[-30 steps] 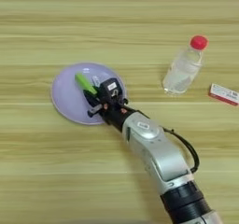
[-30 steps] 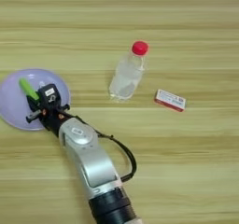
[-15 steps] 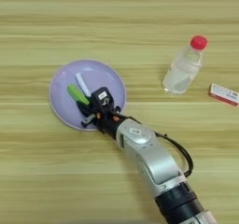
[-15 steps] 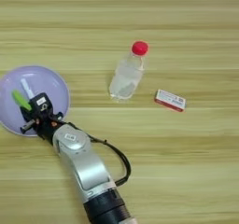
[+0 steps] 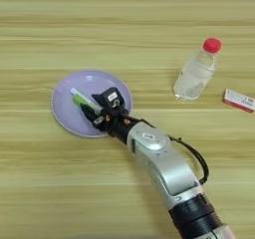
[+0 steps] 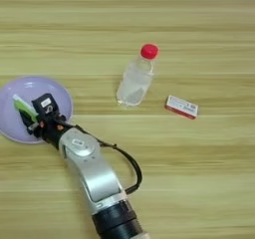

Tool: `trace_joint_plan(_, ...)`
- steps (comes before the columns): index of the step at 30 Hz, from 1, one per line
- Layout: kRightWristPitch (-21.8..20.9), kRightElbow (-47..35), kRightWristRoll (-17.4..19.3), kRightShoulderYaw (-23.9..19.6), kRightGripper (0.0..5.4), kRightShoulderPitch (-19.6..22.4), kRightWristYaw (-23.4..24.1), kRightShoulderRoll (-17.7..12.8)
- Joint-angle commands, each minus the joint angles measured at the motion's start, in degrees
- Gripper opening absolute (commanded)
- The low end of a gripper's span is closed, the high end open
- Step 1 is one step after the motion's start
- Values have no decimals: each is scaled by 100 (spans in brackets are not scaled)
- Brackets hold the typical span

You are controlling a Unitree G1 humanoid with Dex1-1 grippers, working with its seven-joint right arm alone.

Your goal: Move the objects on the table

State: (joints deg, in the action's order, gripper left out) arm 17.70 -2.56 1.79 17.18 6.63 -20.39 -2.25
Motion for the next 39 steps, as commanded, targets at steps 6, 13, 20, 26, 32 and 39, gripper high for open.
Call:
trace_joint_plan(6, 19, -819, 117, -413, 341, 345, -3, -172)
trace_joint_plan(13, 31, -989, 241, -1177, 428, 254, -183, -841)
trace_joint_plan(20, 14, -1064, 254, -1385, 486, 83, -371, -1210)
trace_joint_plan(26, 52, -1195, 159, -1114, 539, -143, -591, -1317)
trace_joint_plan(32, 135, -1282, 127, -831, 539, -257, -709, -1318)
trace_joint_plan(39, 144, -1100, 64, -671, 539, -219, -721, -1259)
